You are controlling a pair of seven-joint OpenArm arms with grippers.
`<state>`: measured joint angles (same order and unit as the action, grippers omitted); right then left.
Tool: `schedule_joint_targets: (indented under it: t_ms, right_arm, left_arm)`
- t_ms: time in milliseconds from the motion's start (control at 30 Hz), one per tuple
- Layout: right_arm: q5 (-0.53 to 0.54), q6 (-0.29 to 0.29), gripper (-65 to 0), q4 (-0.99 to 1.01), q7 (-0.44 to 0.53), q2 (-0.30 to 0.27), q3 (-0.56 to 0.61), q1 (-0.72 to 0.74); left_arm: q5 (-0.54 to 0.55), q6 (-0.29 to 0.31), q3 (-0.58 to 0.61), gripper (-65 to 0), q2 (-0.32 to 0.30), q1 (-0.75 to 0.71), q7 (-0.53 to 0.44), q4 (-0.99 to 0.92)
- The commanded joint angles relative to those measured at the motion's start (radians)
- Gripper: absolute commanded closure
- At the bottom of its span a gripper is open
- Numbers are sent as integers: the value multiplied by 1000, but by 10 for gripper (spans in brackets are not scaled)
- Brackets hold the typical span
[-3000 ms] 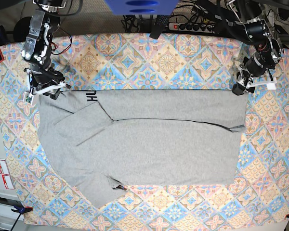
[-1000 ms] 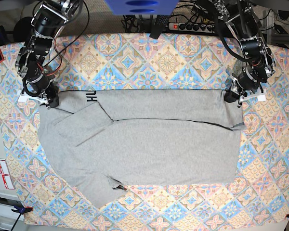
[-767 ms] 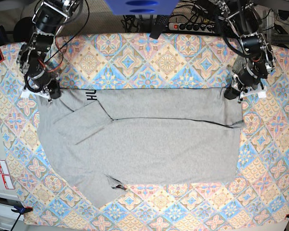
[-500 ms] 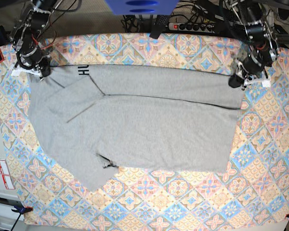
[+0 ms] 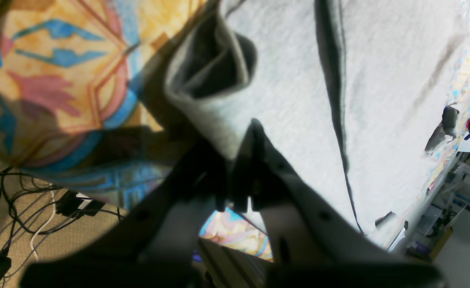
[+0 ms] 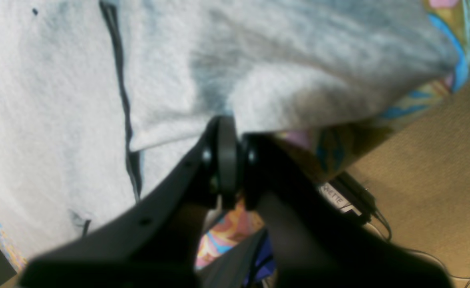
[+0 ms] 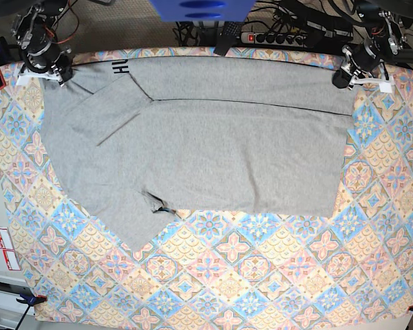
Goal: Fold the T-shirt properly
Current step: 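Release the fold and drag the shirt toward the robot base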
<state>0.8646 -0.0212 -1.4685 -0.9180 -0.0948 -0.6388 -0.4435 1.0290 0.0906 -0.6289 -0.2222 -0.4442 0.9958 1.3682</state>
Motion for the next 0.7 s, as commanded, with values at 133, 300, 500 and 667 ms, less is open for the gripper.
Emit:
schedule_joint_targets:
  t_ms: [133, 300, 500, 667]
  right_arm:
    - [-3, 2, -230, -19, -71, -15, -20, -2]
    - [-3, 2, -266, -19, -71, -15, -89, -2]
    - [-6, 2, -265, -60, -71, -15, -183, -2]
    - [-8, 2, -266, -131, -71, -15, -224, 1]
  left_arm:
    - [-57, -33, -9, -58, -16, -8, 44, 0]
    - [-55, -36, -12, -242, -16, -12, 81, 4]
    - [-55, -36, -44, -321, -16, -14, 82, 4]
    - [-55, -38, -144, -321, -19, -6, 82, 6]
